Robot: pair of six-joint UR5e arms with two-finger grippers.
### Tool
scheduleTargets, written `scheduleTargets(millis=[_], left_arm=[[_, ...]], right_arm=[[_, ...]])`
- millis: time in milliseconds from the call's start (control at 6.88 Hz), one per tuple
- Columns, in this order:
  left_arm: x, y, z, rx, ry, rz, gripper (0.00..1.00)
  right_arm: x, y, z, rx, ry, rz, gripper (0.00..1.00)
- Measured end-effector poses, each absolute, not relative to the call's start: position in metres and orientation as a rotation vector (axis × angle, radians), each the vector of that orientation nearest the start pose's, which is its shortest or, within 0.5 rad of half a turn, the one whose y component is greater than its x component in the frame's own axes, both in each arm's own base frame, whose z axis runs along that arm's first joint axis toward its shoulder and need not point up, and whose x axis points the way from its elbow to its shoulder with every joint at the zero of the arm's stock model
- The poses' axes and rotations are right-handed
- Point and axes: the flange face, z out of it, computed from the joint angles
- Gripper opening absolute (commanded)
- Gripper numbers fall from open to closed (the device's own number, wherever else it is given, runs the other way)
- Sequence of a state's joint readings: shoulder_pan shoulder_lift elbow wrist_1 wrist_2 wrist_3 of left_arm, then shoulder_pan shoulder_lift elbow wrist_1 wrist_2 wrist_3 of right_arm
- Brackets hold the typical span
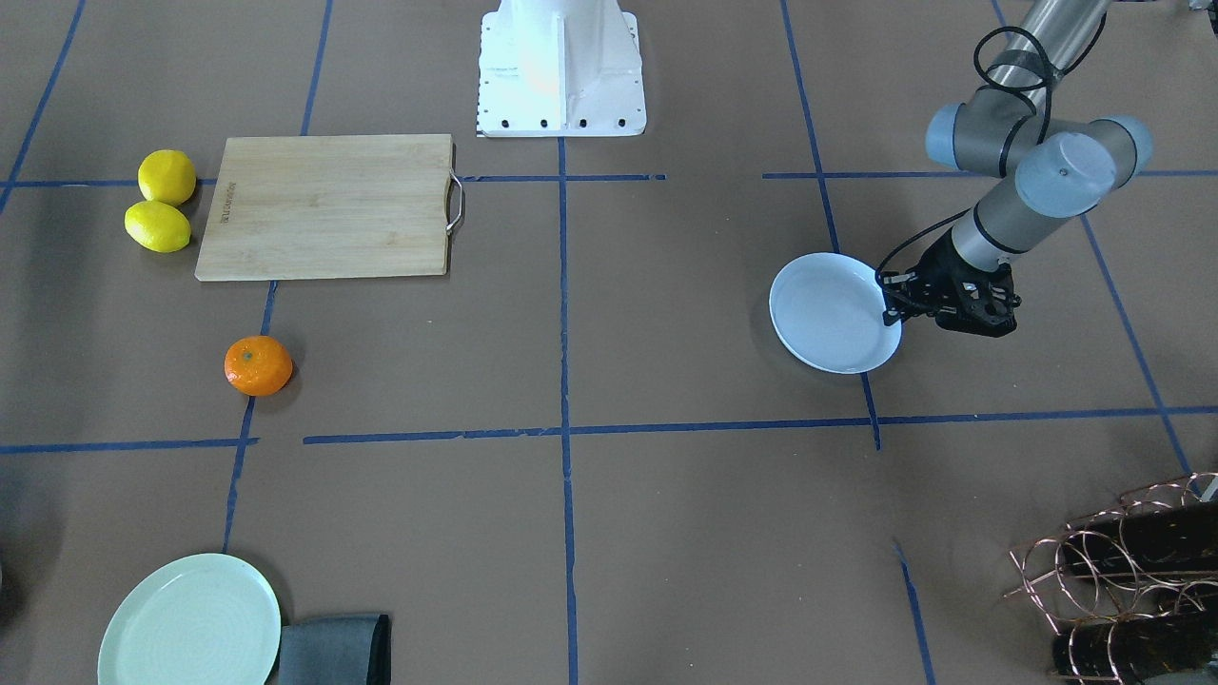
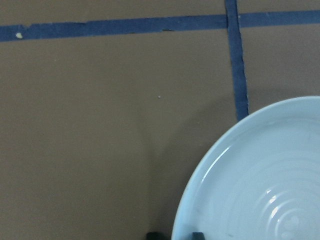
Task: Pick orange to plate
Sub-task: 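Reach the left gripper to the white plate's rim and grip it, then slide the white plate with the left gripper toward the table center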
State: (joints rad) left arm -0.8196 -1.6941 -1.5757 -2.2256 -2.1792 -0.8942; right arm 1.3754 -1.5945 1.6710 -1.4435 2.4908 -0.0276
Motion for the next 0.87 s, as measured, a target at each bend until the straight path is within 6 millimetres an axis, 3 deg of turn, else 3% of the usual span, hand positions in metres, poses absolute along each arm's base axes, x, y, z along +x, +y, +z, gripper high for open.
scheduleTargets(millis=[145, 291, 581, 872], left_arm=[[0.335, -0.470, 0.514, 0.100, 0.957, 0.112, 0.00], [0.341, -0.475, 0.494, 0.119, 0.984, 0.119, 0.00], [0.370, -0.496, 0.416, 0.144, 1.078, 0.075, 0.00], [0.437, -0.489, 0.336, 0.078, 1.175, 0.027, 0.00]], right_arm=[[-0.043, -0.492, 0.596, 0.112, -0.933, -0.302, 1.00], [-0.044, -0.492, 0.596, 0.112, -0.933, -0.304, 1.00], [-0.047, -0.493, 0.594, 0.112, -0.940, -0.310, 1.00], [-0.051, -0.494, 0.588, 0.118, -0.957, -0.323, 1.00]])
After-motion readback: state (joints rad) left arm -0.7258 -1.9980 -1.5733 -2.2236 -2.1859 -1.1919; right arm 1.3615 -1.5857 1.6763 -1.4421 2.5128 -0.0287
